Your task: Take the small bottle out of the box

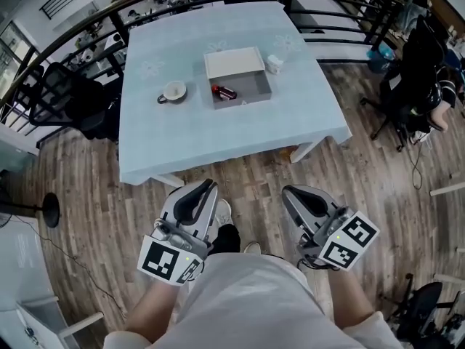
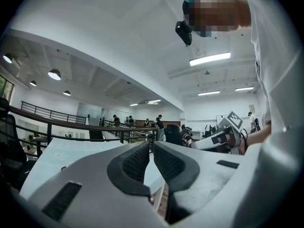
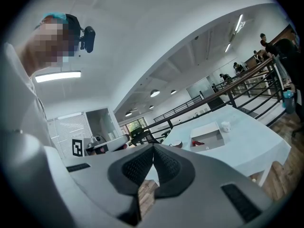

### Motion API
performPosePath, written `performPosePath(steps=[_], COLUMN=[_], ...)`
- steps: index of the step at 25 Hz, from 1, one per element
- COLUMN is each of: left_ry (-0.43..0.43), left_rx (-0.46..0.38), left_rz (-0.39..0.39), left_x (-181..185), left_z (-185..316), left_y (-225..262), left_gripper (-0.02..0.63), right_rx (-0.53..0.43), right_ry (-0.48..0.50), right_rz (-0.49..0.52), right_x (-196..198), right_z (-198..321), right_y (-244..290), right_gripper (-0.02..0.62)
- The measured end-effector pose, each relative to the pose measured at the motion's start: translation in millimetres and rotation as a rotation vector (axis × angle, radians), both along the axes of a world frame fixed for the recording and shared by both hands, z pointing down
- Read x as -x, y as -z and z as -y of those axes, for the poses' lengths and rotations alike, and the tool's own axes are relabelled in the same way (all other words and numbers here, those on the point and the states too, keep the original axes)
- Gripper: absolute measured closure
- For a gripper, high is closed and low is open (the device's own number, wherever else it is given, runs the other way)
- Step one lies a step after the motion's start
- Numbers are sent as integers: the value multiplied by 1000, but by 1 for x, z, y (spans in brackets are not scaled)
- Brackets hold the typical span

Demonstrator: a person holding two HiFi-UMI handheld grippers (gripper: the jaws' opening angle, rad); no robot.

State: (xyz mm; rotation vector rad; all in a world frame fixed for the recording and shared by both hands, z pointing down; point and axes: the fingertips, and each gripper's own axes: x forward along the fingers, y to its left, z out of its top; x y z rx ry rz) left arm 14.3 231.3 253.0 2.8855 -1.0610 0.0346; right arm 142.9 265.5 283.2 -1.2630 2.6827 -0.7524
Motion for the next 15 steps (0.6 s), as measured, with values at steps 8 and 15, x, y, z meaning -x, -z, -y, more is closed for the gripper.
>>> performPosePath(steps=[8, 15], left_ry=[-1, -19], left_rx=[28, 50], left_rz=[-3, -14], left_x=[24, 44], left_z=[76, 134], left_y=[-9, -16], left_gripper=[583, 583], right_rx=[35, 60], right_ry=[-12, -30], right_rz=[-4, -38], right_x=[20, 43], right_z=[75, 132], right_y=[-10, -15], right_gripper=[574, 574])
